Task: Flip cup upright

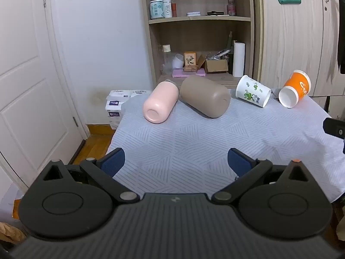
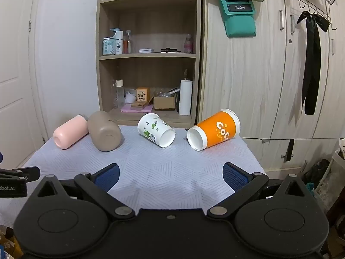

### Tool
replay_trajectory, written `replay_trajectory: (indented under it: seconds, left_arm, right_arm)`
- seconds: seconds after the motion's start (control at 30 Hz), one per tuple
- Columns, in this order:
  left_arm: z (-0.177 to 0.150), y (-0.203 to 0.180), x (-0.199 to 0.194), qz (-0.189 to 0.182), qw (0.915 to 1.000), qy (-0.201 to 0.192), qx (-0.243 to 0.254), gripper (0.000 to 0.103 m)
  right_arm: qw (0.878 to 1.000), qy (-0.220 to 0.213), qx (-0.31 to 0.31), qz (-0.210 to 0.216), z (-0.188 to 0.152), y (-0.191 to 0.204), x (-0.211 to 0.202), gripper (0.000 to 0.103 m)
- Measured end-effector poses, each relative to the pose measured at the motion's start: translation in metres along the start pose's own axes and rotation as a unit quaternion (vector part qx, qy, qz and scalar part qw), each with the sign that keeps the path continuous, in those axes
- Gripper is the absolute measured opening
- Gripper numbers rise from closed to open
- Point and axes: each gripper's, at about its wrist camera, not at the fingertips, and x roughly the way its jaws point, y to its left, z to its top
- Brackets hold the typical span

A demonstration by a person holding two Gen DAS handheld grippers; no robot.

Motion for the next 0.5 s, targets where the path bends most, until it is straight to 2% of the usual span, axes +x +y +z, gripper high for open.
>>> replay_trajectory:
  seconds: [0.4,0.5]
  left_arm:
    - [-0.002,-0.017,-0.003,0.001,0.9999,-0.004,-0.01,0.103]
    - [-0.003,0.005,0.003,-0.004,0.9998,-0.004,-0.017,0.103]
  right_arm:
    - [1.0,0.001,-0.003,-0.001,0.002,0.002,0.0,0.103]
    - [1.0,0.001,-0.001,-0.002,0.0,0.0,0.002,0.103]
